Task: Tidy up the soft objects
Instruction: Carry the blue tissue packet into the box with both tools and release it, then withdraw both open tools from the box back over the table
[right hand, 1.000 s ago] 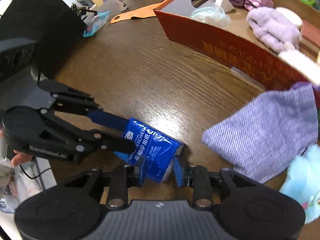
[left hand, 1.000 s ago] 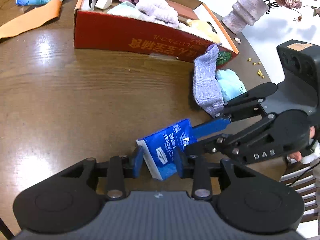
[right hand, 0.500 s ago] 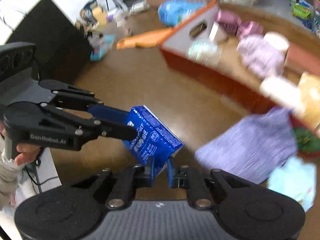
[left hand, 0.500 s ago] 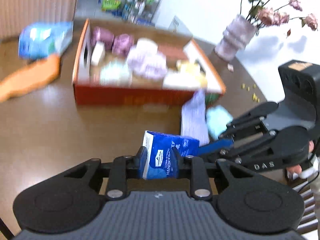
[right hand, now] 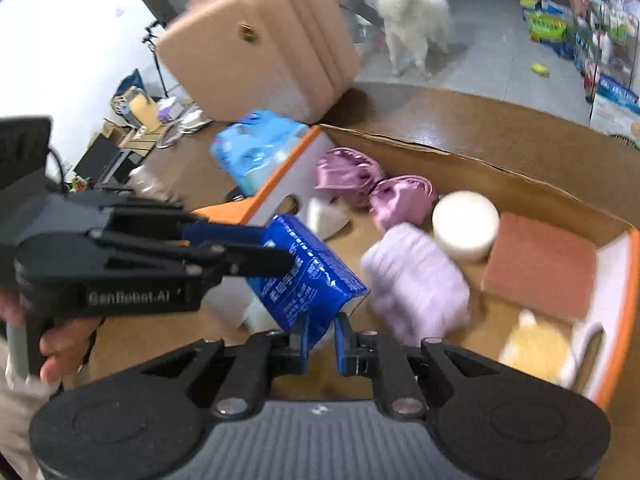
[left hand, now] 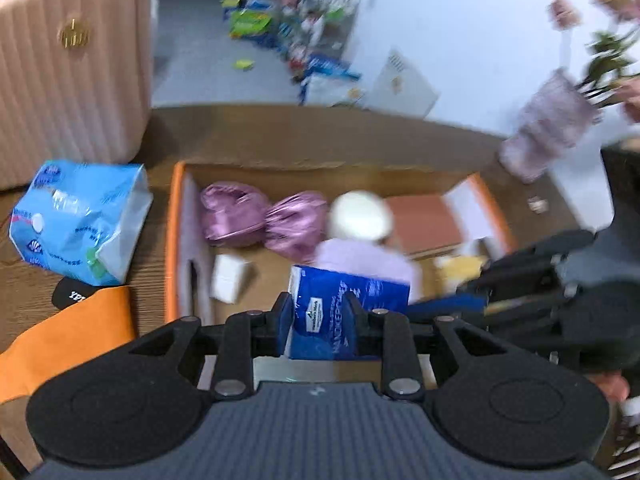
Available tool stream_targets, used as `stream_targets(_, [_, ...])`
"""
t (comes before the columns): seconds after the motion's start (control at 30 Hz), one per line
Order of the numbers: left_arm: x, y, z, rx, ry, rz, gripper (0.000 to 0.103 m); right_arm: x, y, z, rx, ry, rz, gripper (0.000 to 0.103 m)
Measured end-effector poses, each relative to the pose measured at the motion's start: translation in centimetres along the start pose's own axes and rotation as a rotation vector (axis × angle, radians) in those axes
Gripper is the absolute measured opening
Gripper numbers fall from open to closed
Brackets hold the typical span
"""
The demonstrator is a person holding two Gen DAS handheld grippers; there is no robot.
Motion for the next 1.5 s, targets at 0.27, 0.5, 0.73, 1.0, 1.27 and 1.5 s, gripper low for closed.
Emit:
stream_targets(0.27, [-2.7,1.2,-4.0,0.122,0.060,-0.142,0.031,0.5,-2.5,-7.5,0.036,0.113,-0.031,0.017])
stream_targets(0.5, [-3.1,0.8,-3.3,0.120,0.035,-0.125,0.040,-0.6,-1.9,-5.3,-0.058,0.045,0.042,0.022])
stream_targets(0.73, [-4.3,-2.6,2.5,0.123,-0.096,-0.167,0.050,-3.4,1.5,1.4,-0.119,-0.083,0.100,0.034])
stream_targets(1.0, [-12.2,-6.6,9.8,0.111,-0.337,-0.162,0.072,-12.4,5.5,11.2,-0.257,-0.351,0.176,0.059])
stream_targets(1.27, [-23.3,-6.9,15.2,0.129,-0.565,-0.033,0.094,-25.8,7.9,14.2,-0.438,-0.686,0.226,0.086])
stream_targets(1.5, [-31.4,-6.6,16.2,0.212,-0.709,0.028,0.103,-35.1,8.9,10.9,-0.472,-0.793,0.162,0.092])
Point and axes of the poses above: each gripper's, at about its wrist camera, not at the fingertips, and z roughly against the way its jaws point, y to its left, x to its top, the point moved 10 cm from there along -z, roughly the way its jaws point, and after that the axes turned 10 degrees about x, right-handed, at the moved point
